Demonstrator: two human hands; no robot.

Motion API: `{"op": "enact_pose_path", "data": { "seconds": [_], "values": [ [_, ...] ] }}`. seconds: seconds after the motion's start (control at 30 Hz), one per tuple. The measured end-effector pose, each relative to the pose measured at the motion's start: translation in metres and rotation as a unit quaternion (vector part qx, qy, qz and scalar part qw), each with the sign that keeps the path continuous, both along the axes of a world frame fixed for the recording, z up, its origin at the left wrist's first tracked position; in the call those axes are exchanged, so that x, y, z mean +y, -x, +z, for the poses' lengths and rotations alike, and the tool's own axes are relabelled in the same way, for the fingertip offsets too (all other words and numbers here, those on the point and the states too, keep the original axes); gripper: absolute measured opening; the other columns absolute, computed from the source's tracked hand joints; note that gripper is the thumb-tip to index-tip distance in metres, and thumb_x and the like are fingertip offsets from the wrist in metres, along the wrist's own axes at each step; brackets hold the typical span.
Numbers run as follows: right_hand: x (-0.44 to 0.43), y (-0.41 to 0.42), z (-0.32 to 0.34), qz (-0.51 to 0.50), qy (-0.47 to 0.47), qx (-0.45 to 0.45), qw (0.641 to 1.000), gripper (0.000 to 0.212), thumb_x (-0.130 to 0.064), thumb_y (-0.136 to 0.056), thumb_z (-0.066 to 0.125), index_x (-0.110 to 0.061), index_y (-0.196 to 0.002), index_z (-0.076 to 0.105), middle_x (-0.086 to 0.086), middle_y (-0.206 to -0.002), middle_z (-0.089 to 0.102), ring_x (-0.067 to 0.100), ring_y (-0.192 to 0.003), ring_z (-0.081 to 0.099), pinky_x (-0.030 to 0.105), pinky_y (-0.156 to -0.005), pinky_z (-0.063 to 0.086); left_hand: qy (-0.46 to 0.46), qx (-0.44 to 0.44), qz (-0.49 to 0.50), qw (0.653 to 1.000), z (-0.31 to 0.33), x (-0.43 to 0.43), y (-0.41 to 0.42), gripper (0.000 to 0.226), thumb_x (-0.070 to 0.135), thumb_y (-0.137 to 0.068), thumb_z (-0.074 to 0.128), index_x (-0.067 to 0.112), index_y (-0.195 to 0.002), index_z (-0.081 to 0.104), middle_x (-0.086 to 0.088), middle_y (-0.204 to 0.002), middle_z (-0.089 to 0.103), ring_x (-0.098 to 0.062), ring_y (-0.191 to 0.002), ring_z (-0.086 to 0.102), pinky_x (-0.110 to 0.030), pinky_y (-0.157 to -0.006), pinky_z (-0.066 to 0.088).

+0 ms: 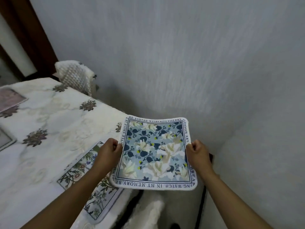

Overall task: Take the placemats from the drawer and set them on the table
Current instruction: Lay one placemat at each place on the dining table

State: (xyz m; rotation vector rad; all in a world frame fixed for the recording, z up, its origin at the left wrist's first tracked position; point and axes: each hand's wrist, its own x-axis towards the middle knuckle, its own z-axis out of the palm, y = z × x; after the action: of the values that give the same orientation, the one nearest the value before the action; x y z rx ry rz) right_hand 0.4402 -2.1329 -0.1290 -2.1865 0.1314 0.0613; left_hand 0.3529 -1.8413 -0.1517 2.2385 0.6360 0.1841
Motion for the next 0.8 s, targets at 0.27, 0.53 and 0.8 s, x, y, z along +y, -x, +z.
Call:
{"op": "enact_pose_path", "data": {
  "seconds": [0.27,0.53,0.8],
  "values": [
    [0.049,-0.137,-0.015,0.193,-0.017,0.023,0.981,0.026,-0.019,-0.090,0.050,-0.016,-0.067,0.040,0.000,-0.058,0.048,0.014,-0.050,0.041,0.029,-0.050,0.033,0.013,0.004,0.180,0.984,0.007,-0.006,-0.030,0.021,0.027,-0.097,0.049,0.017,-0.079,0.045,-0.001,-0.067,0.048,-0.015,-0.058,0.041,-0.030,-0.053,0.032],
    [0.123,-0.197,0.004,0.323,-0.021,0.005,0.946,0.026,-0.017,-0.090,0.052,-0.016,-0.066,0.042,-0.002,-0.055,0.050,0.013,-0.047,0.042,0.028,-0.049,0.034,0.037,-0.014,0.311,0.949,0.017,0.005,-0.024,0.023,0.027,-0.096,0.049,0.017,-0.076,0.044,-0.001,-0.065,0.048,-0.016,-0.057,0.042,-0.031,-0.053,0.034],
    [0.170,-0.235,-0.024,0.347,-0.023,0.032,0.937,0.022,-0.022,-0.087,0.052,-0.008,-0.071,0.048,0.007,-0.061,0.055,0.018,-0.053,0.049,0.030,-0.050,0.039,0.024,0.003,0.337,0.941,0.005,0.033,-0.043,0.025,0.028,-0.097,0.047,0.021,-0.074,0.040,0.001,-0.065,0.045,-0.015,-0.057,0.038,-0.031,-0.054,0.032]
  ]
}}
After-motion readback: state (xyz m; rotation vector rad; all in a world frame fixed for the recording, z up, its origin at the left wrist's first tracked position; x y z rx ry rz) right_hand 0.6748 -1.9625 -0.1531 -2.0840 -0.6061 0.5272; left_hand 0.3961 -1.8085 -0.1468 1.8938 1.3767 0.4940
